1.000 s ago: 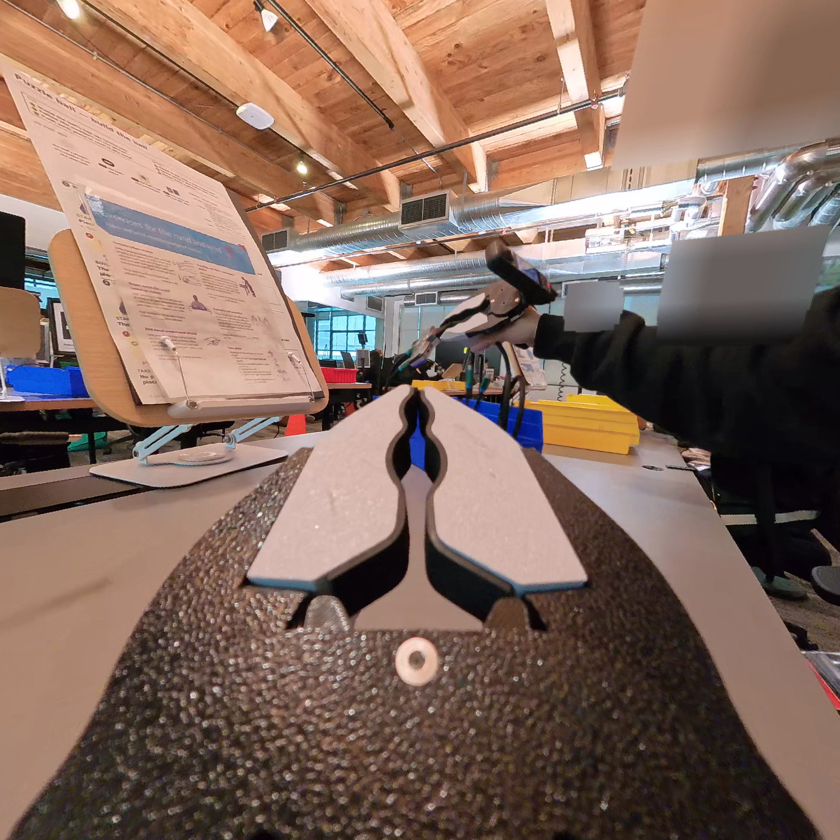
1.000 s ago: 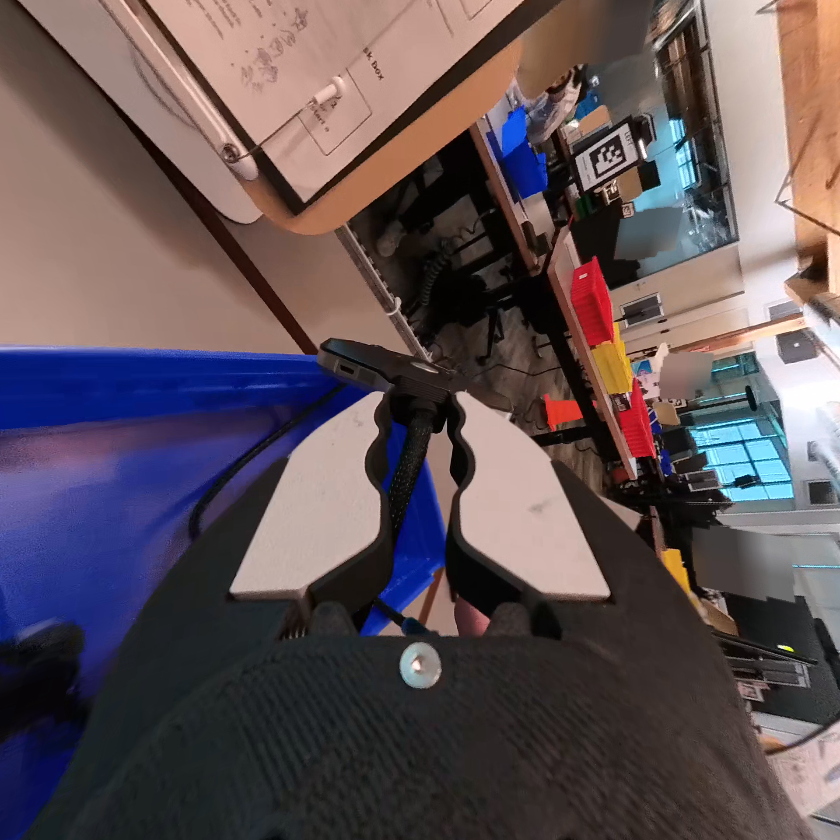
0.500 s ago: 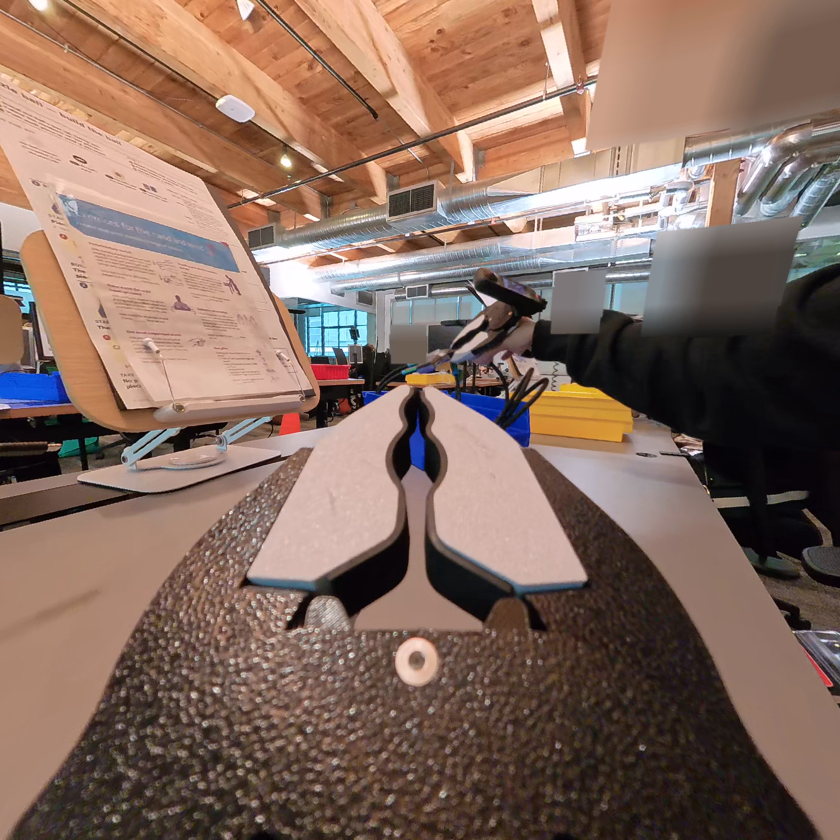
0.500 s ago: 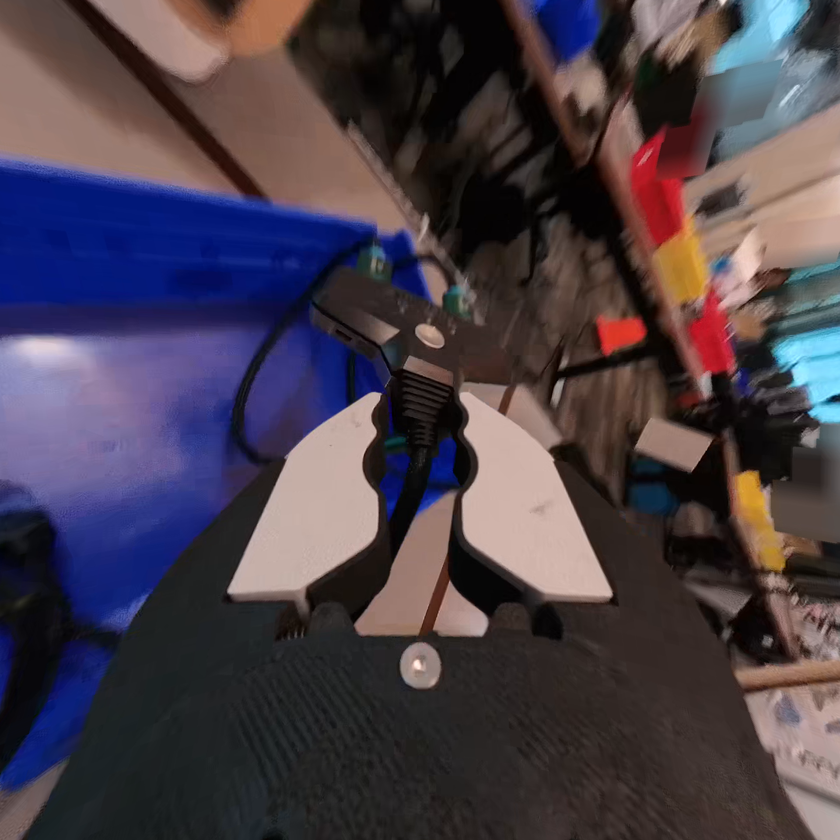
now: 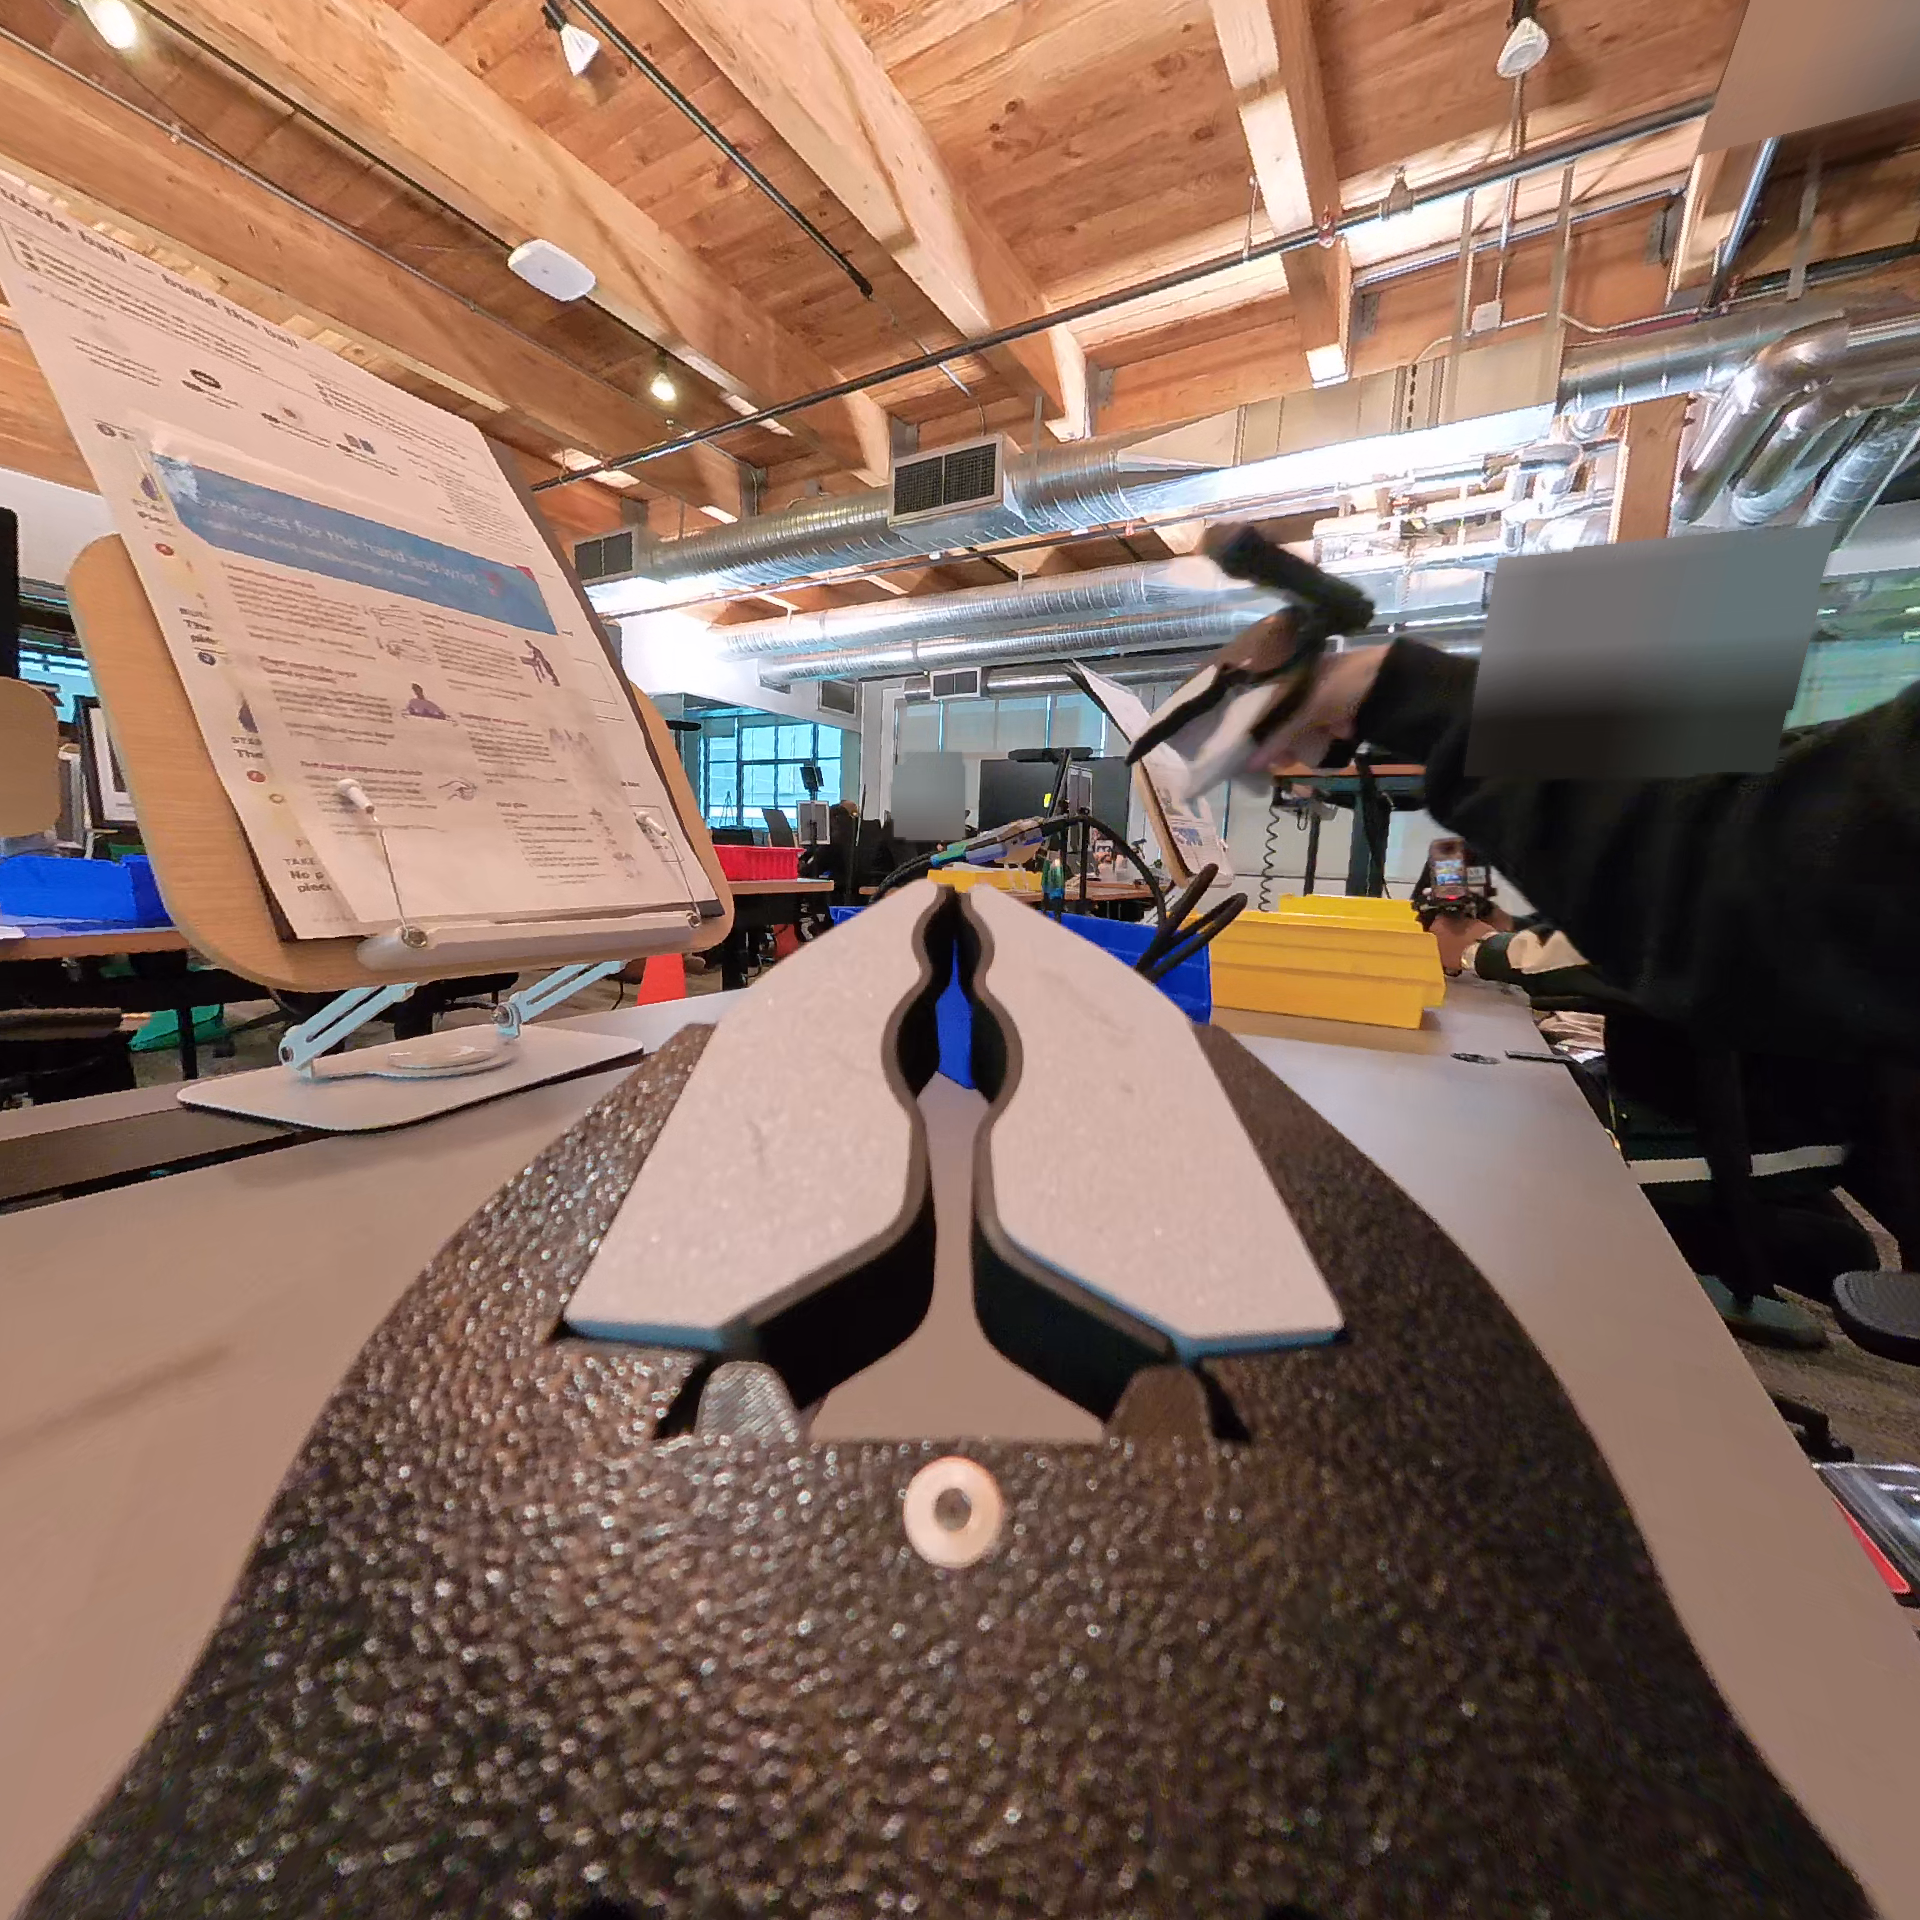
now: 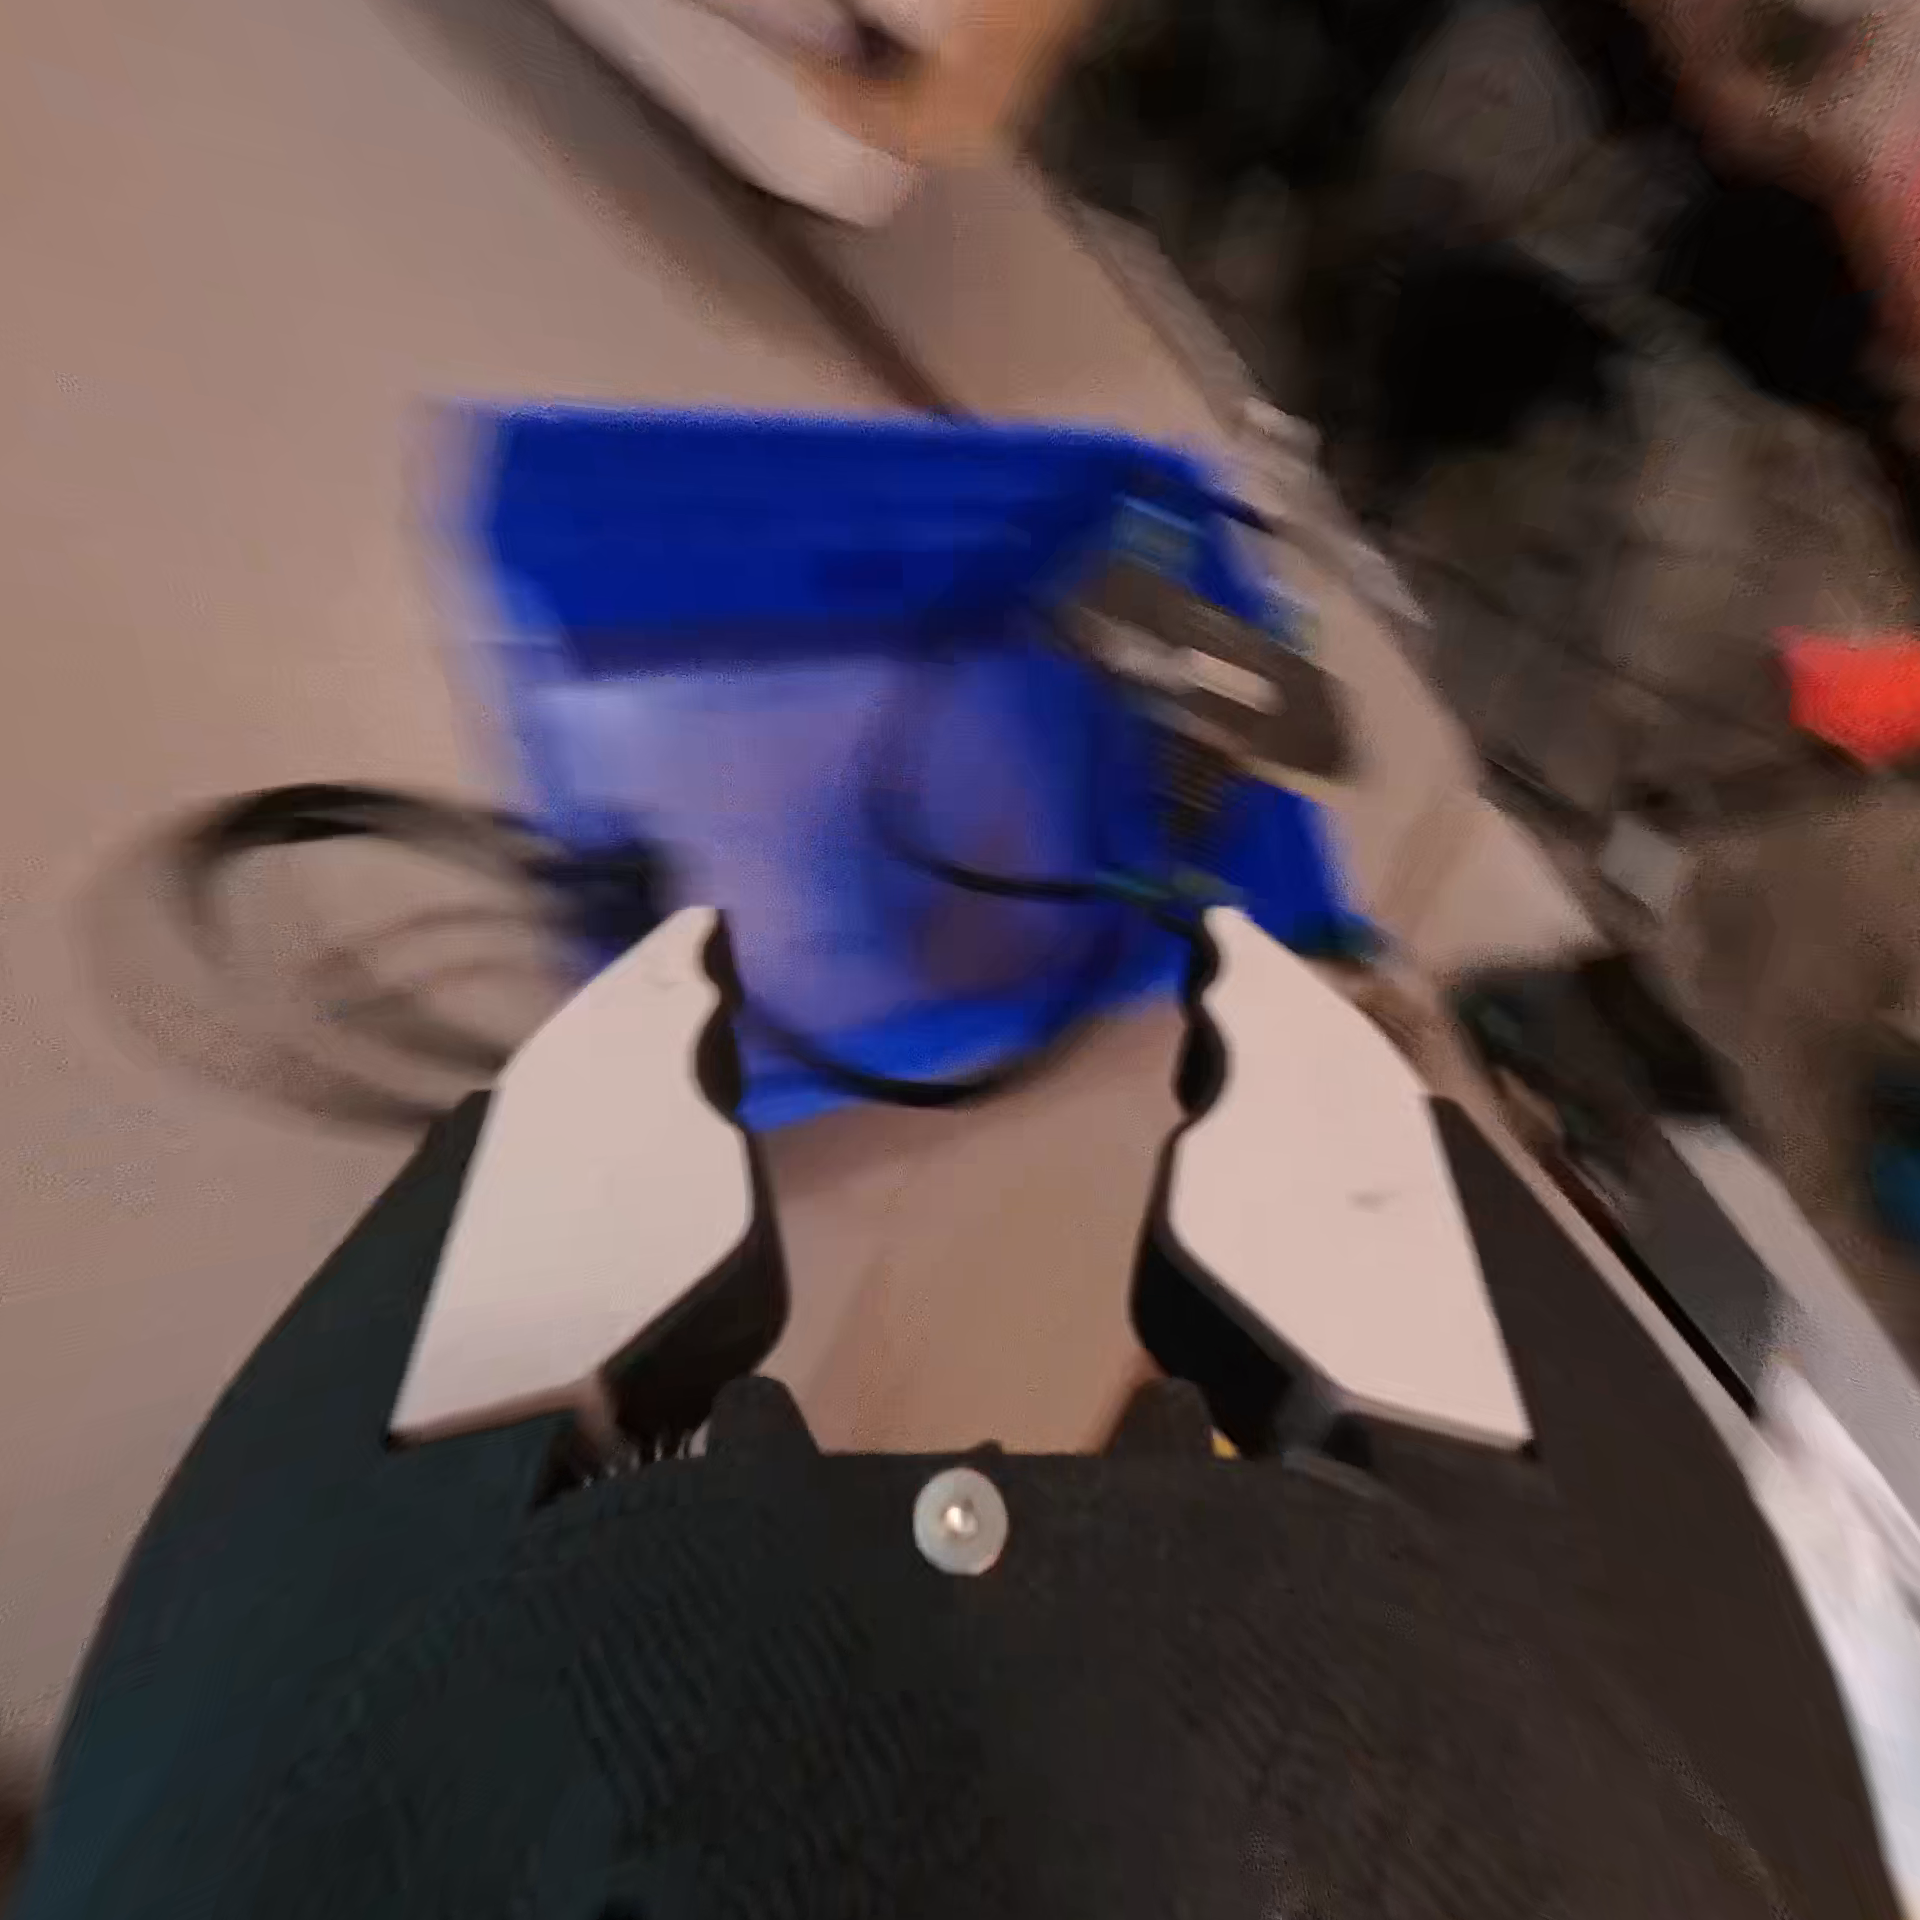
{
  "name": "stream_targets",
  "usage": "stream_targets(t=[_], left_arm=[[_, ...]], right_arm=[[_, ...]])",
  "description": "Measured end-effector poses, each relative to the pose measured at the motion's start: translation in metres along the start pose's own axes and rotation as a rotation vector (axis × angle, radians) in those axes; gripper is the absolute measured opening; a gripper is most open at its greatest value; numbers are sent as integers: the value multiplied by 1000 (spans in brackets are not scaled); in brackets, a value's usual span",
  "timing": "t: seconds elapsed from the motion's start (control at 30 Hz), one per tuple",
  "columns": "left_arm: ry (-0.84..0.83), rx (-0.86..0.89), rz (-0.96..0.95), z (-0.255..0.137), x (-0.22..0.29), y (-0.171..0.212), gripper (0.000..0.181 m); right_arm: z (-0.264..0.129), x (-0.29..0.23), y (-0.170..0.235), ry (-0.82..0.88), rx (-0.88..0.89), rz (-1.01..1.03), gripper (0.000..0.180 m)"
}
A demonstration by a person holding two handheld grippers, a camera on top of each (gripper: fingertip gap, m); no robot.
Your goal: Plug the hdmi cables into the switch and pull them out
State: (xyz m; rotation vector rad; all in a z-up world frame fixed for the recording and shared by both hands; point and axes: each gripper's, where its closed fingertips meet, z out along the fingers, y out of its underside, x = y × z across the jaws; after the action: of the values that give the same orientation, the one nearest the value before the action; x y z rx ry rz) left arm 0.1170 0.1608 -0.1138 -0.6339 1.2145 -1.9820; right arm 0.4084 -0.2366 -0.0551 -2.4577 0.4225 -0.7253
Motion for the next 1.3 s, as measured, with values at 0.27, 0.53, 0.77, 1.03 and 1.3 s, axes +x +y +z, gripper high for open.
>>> stream_targets(t=[0.27, 0.53, 0.77, 1.03, 1.3], left_arm=[[16, -12, 6, 2, 3, 2, 0], [12, -2, 6, 1, 3, 1, 0], [14, 1, -3, 1, 2, 1, 0], [14, 15, -24, 0, 1, -1, 0], [22, 8, -33, 1, 2, 0, 0]], right_arm=[[11, -142, 27, -248, -209, -564, 60], [46, -108, 11, -81, -192, -411, 11], [88, -95, -12, 28, -70, 118, 11], [111, -107, 61, -78, -297, 12, 10], [72, -57, 127, 38, -363, 67, 8]])
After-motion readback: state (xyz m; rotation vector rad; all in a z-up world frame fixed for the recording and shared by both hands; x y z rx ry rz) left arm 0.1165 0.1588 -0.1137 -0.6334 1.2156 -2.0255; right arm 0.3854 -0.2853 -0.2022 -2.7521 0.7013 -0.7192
